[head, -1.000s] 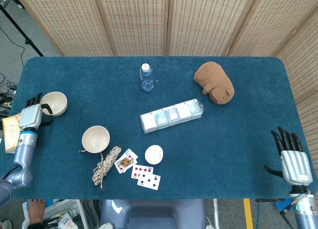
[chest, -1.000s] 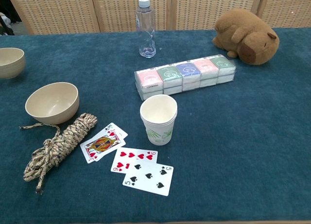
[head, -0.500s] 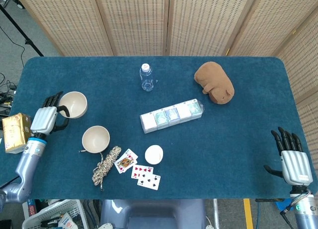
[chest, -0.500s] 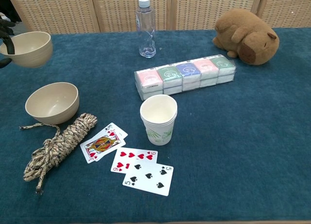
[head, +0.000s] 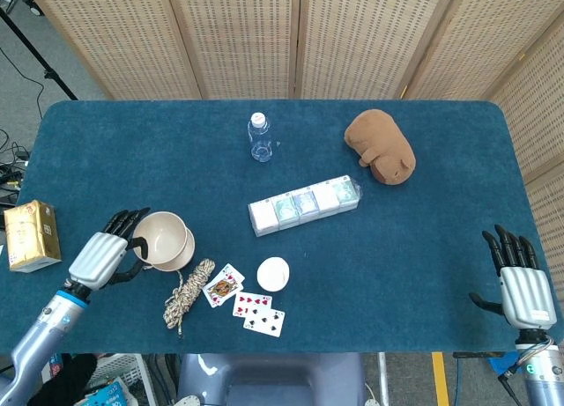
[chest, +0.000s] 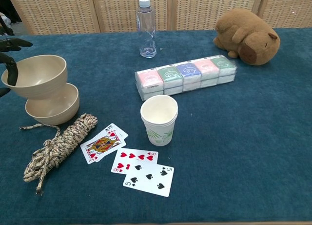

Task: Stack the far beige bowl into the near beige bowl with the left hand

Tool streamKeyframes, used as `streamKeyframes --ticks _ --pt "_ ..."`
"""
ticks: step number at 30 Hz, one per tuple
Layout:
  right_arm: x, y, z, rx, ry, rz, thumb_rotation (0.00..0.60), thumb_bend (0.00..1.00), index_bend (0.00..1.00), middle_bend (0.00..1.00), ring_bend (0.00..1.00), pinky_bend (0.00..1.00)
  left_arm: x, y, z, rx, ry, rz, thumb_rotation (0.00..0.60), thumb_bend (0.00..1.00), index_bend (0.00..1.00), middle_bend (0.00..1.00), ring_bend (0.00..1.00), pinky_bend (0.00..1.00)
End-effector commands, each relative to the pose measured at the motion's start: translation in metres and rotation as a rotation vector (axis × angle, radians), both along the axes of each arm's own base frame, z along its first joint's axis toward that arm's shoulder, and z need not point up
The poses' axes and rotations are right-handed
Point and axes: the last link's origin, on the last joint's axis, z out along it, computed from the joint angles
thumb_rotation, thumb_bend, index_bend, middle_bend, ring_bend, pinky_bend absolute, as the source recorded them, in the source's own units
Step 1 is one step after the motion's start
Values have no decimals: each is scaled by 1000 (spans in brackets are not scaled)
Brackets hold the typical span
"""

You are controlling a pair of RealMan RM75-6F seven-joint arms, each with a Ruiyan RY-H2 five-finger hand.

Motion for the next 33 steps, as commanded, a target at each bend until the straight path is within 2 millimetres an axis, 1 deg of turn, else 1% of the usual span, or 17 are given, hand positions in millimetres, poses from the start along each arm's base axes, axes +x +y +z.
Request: streamKeyframes --ticks 1,6,10,18,23,33 --pt "1 0 0 1 -1 2 600 0 0 0 0 0 -6 -6 -2 4 37 7 600 527 766 0 0 0" --pt "1 0 0 0 -1 1 600 0 0 0 0 0 -14 -1 -10 31 66 34 600 527 766 0 0 0" --pt "0 0 -1 4 -1 -4 600 0 0 0 0 0 -20 7 -23 16 74 65 600 524 763 0 0 0" --pt "-1 0 -1 6 1 -10 600 0 0 0 0 0 -16 14 -38 7 20 41 600 525 753 0 0 0" --pt "-1 0 0 6 0 -11 600 0 0 0 0 0 -14 12 -42 3 -16 9 600 524 750 0 0 0" --pt "-1 1 0 9 2 -13 600 0 0 0 0 0 -19 10 -44 -12 3 29 600 518 722 0 0 0"
